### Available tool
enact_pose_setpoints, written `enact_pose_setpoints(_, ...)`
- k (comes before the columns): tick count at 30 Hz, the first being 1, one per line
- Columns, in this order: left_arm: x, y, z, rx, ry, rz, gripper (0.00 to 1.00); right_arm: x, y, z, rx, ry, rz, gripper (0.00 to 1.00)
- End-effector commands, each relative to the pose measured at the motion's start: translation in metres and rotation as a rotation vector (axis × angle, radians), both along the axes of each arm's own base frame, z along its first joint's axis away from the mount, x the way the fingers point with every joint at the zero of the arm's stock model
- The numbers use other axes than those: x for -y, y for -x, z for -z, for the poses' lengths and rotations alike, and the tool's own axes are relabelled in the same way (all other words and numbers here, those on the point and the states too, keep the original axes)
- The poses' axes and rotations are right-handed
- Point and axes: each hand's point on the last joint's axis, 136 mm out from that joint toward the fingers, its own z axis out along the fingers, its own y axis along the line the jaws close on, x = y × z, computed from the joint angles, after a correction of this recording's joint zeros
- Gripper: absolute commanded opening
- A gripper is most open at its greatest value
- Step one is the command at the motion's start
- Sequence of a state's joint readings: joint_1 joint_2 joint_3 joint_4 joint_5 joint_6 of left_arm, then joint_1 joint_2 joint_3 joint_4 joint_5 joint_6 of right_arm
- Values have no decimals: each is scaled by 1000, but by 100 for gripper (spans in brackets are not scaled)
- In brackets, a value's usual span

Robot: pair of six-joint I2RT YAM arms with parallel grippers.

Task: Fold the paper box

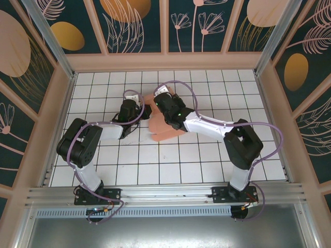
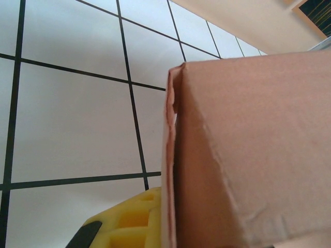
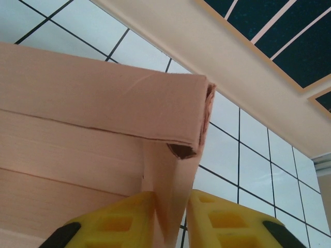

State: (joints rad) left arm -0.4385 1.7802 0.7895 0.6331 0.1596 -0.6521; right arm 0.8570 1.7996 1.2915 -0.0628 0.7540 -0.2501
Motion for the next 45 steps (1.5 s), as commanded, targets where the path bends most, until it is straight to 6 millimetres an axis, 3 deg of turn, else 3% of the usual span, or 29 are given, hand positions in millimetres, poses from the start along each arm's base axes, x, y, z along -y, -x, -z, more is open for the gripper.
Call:
enact_pose_setpoints(1,16,-2,-51,126,92,62,0,0,-5,9,-4,15,16,25)
enact_pose_setpoints(24,19,-3,-52,120,96,68,0,2,-18,10,31,94,62,27)
enact_pose_setpoints(27,18,-4,-51,111,97,63,0,0,-18,9,50,122,65,15)
enact_pose_setpoints(29,18,-5,-48,100,93,59,0,0,-18,9,66,159,72,0)
enact_pose_setpoints(35,20,-5,-44,82,96,60,0,-2,-16,11,88,174,80,0)
enact_pose_setpoints(37,19,-6,-43,77,94,56,0,-2,-17,10,90,168,81,20)
enact_pose_setpoints(39,19,-7,-43,71,94,50,0,-3,-17,8,92,163,81,23)
enact_pose_setpoints(41,19,-7,-43,68,96,50,0,-3,-17,7,95,161,80,17)
enact_pose_setpoints(43,19,-8,-41,61,98,46,0,-3,-16,6,99,165,81,0)
enact_pose_setpoints(45,19,-8,-41,57,99,43,0,-3,-16,7,101,170,82,0)
